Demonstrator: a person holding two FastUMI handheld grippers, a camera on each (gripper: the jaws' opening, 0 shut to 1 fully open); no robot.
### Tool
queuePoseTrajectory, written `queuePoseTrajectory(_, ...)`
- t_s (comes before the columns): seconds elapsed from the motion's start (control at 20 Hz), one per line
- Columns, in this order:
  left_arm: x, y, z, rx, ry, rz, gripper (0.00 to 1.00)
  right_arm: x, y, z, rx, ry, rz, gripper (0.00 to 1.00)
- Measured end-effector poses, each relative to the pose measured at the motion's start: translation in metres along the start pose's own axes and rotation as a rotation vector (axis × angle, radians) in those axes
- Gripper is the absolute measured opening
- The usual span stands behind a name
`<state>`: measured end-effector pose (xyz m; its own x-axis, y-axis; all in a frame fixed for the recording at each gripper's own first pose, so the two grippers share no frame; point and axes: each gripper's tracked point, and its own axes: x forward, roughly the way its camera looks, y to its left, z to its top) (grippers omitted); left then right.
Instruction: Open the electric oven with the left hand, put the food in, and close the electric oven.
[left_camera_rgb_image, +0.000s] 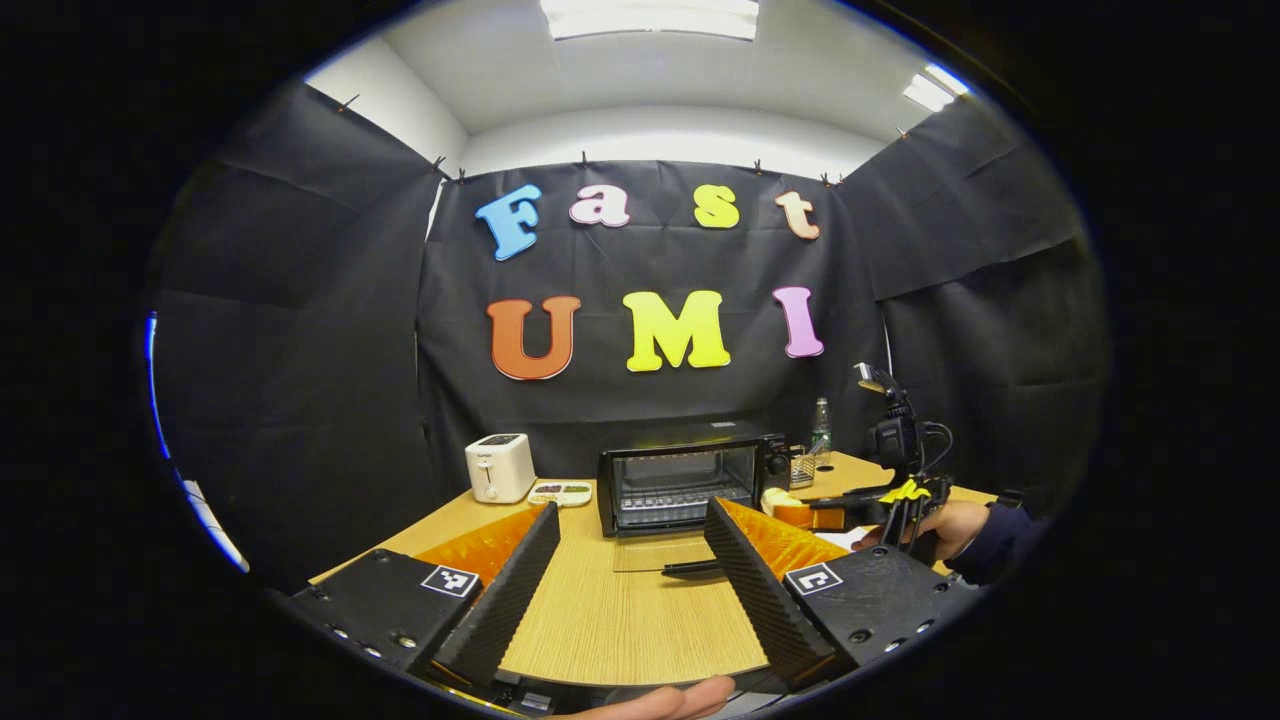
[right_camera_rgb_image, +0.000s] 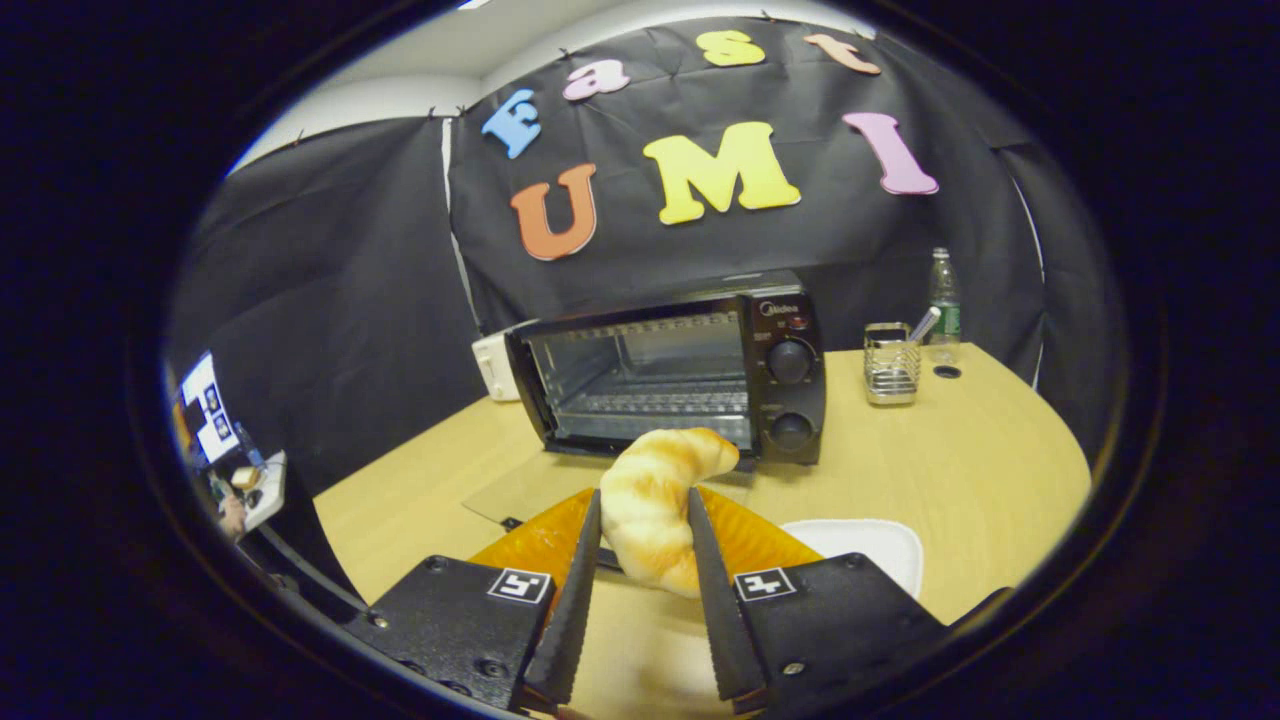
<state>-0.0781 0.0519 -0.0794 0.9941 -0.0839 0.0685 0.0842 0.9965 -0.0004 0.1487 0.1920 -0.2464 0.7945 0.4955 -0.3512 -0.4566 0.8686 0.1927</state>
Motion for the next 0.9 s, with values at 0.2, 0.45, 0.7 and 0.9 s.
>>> queuePoseTrajectory(0.2, 0.005, 0.013, -0.004, 0.004, 0.018, 0.016, 0.95, 0.041, 0.019, 0.016, 0.065, -0.026, 0.014, 0.52)
queuePoseTrajectory(0.45, 0.017, 0.037, -0.011, 0.034, 0.049, 0.057, 1.00, 0.100, 0.016, 0.028, 0.089, -0.032, -0.057, 0.51)
queuePoseTrajectory(0.7, 0.030, 0.048, -0.001, -0.001, 0.063, 0.057, 0.95, 0.159, 0.009, 0.048, 0.076, -0.013, -0.118, 0.52)
queuePoseTrajectory(0.9, 0.038, 0.053, 0.005, -0.026, 0.067, 0.050, 0.96, 0.198, 0.009, 0.068, 0.047, -0.006, -0.162, 0.52)
